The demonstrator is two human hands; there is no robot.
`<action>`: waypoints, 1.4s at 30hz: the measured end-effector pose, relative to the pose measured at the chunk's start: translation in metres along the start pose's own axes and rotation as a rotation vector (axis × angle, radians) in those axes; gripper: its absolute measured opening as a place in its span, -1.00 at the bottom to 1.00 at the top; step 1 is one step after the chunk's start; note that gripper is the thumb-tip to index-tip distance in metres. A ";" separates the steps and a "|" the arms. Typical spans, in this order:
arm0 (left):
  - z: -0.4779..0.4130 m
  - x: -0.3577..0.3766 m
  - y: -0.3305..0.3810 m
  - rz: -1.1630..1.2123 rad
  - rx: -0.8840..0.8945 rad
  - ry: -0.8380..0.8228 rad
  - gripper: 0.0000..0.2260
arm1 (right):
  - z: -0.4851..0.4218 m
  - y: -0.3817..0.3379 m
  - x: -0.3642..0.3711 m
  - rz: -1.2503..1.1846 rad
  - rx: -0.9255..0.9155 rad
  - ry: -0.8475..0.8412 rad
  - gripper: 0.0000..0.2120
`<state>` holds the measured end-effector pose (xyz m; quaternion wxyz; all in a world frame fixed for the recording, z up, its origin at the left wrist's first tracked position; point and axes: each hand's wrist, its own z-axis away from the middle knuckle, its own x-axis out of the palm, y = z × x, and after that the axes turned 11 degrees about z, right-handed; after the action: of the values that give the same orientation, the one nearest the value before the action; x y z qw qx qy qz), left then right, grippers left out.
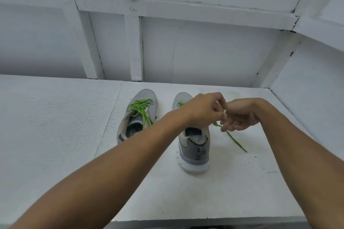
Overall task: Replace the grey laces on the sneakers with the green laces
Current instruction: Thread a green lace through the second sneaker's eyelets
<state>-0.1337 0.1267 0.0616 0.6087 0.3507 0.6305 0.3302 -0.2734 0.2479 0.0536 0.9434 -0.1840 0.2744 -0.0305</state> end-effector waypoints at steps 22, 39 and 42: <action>0.021 0.054 -0.018 -0.435 0.188 -0.037 -0.75 | -0.011 0.011 0.007 0.053 -0.044 0.083 -0.84; 0.043 0.040 -0.045 -0.143 0.053 0.656 -0.82 | -0.006 -0.022 0.002 -0.299 -0.422 0.730 -0.68; 0.050 0.038 -0.071 0.037 -0.127 0.760 -0.80 | 0.004 -0.027 0.028 -0.103 -0.603 0.764 -0.74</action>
<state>-0.0869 0.1199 -0.0204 0.3462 0.1762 0.7828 0.4860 -0.2465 0.2193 0.0526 0.6773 -0.4378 0.5880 -0.0618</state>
